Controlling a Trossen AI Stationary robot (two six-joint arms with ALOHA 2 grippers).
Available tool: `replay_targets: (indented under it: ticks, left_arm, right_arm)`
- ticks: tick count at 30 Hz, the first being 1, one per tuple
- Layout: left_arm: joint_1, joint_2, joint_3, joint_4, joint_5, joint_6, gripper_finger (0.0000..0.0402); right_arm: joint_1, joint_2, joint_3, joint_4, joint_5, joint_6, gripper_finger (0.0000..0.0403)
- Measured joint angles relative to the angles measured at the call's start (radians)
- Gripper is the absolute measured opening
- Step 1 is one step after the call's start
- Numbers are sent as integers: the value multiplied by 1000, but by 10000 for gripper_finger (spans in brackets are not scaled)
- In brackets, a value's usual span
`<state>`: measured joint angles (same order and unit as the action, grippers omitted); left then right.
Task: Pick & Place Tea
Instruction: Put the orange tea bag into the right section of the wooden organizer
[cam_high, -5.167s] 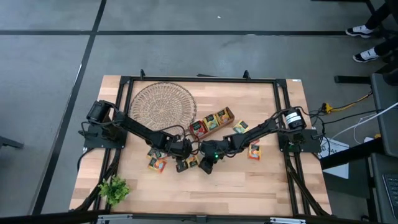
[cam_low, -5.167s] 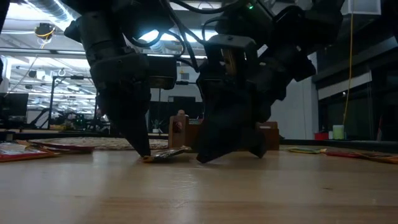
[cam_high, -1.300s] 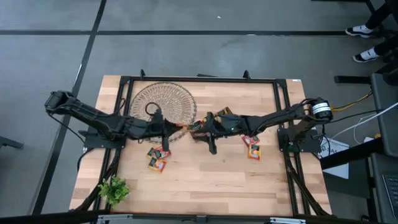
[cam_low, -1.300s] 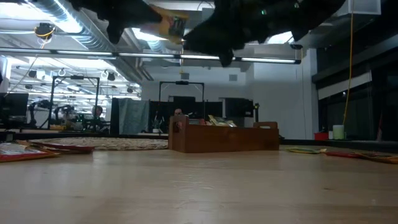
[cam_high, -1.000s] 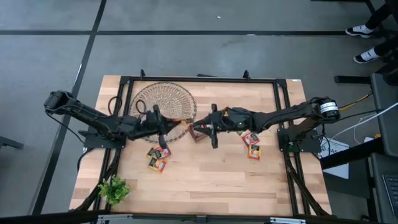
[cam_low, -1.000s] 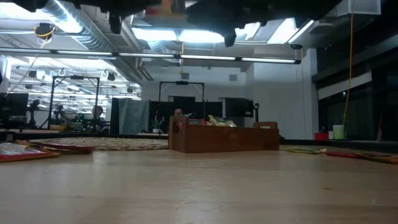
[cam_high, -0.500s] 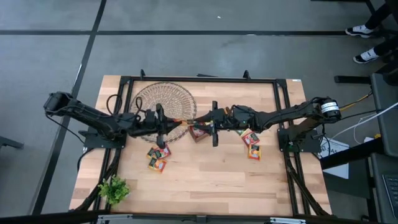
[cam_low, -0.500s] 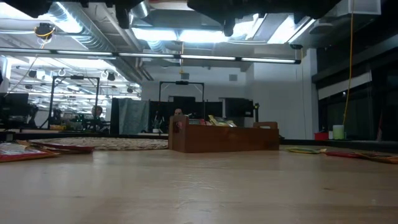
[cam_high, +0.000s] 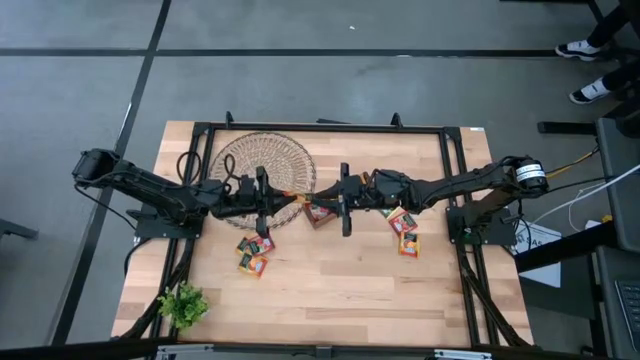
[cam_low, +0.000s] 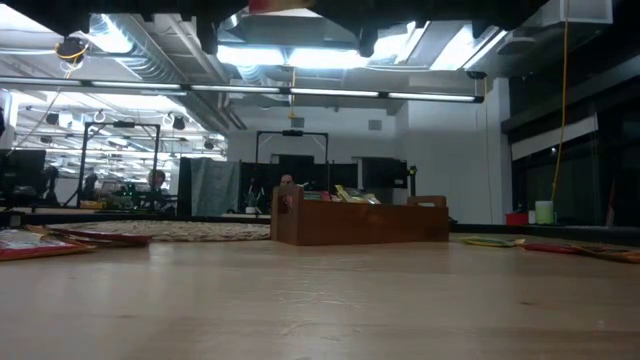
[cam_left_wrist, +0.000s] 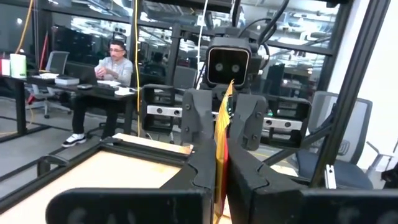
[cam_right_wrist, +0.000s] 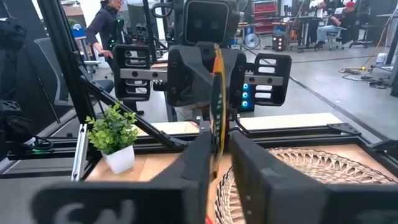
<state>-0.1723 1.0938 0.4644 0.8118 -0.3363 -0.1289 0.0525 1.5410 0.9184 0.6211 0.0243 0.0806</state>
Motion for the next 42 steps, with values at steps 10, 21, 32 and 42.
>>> replay_targets:
  ticks: [10, 21, 32, 42]
  left_arm:
    - [0, 0, 0, -17, 15, 1, 14]
    - [-1, -1, 0, -88, -9, -35, 123]
    - [-1, -1, 0, -236, 1, -97, 191]
    - [-4, -1, 0, -241, 2, -123, 185]
  right_arm:
    - [0, 0, 1, -39, -2, -11, 5]
    - [-56, -79, 46, -442, -31, -30, 3]
    - [-157, -57, 383, -1361, 14, -282, 2]
    - [-242, -46, 397, -1586, 79, -512, 1]
